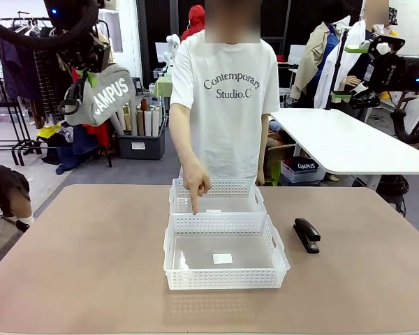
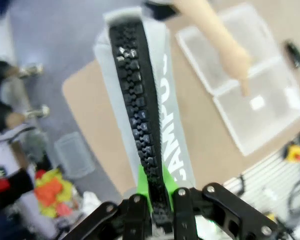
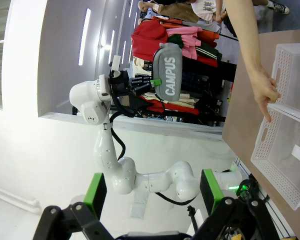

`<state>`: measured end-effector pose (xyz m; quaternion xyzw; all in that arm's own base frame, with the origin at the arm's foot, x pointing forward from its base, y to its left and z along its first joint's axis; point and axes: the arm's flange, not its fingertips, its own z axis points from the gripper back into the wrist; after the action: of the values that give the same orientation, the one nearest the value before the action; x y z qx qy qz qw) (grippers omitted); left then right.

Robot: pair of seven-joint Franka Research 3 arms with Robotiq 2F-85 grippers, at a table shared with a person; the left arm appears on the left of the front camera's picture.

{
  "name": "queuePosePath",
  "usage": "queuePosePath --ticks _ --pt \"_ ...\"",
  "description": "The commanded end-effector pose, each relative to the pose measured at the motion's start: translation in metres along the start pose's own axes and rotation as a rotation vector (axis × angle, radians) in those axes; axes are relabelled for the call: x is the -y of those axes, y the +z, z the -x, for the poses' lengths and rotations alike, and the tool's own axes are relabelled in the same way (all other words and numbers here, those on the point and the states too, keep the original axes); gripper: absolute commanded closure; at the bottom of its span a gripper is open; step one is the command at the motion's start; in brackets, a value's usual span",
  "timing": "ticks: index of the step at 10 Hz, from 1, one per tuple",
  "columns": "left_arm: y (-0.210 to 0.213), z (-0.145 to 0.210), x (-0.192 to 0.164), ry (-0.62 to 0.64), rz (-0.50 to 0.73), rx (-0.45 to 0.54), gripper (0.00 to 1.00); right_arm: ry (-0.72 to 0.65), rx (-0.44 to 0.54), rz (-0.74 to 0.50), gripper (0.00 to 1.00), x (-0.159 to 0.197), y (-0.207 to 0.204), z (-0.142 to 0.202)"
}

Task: Distribute items into two baskets.
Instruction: Move the picked Pencil pouch towards the Organizing basket indicated by the person, stopping as directed.

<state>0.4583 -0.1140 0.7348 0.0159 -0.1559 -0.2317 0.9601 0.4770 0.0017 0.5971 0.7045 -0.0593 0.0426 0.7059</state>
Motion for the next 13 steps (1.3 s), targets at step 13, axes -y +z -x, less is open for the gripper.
queuePosePath --ticks 13 --pt "-0.026 -0.053 0.159 -0.991 0.140 0.085 1.00 0.005 0.000 -0.002 0.00 -0.002 0.000 0.000"
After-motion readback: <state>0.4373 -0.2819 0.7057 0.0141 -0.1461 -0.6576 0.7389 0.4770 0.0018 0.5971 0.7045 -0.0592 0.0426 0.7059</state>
